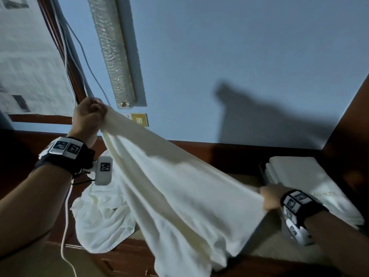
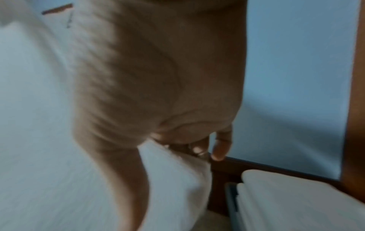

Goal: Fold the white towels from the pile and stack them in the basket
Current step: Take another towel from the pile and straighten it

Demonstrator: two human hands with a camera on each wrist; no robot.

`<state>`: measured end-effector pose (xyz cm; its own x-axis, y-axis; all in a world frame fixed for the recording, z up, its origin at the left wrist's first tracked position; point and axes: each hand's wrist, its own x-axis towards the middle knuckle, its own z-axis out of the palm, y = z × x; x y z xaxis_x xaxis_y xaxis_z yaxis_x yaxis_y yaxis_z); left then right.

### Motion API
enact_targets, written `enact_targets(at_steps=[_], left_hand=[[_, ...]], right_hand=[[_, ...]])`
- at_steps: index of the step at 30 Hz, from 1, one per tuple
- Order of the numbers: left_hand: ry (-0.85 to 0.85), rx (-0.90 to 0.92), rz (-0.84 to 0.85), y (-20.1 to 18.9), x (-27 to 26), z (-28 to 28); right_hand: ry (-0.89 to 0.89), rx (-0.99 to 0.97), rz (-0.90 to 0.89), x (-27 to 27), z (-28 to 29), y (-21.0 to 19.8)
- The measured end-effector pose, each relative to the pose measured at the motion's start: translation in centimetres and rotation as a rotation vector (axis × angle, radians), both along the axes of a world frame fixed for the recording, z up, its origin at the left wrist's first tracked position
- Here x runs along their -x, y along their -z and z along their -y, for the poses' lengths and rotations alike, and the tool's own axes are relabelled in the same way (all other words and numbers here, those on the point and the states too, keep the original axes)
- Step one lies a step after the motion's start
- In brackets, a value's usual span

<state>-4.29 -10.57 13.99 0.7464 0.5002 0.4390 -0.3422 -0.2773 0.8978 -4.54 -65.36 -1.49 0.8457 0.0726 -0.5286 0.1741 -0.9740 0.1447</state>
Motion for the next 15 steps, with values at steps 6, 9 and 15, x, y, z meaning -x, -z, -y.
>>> enact_targets(at_steps=[6, 9, 15], left_hand=[[-0.06, -0.319, -0.095, 0.6, -1.3, -0.7], [-0.087, -0.459, -0.092, -2.8, -2.2, -0.6], [-0.182, -0.972, -0.062, -10.5, -3.4, -1.5]], right_hand=[[0.127, -0.221, 0.502, -7.5, 7.5, -4.8], [0.12, -0.299, 0.729, -8.8, 8.0, -11.8], [0.116, -0.32, 1.081, -10.0, 8.5, -23.9]])
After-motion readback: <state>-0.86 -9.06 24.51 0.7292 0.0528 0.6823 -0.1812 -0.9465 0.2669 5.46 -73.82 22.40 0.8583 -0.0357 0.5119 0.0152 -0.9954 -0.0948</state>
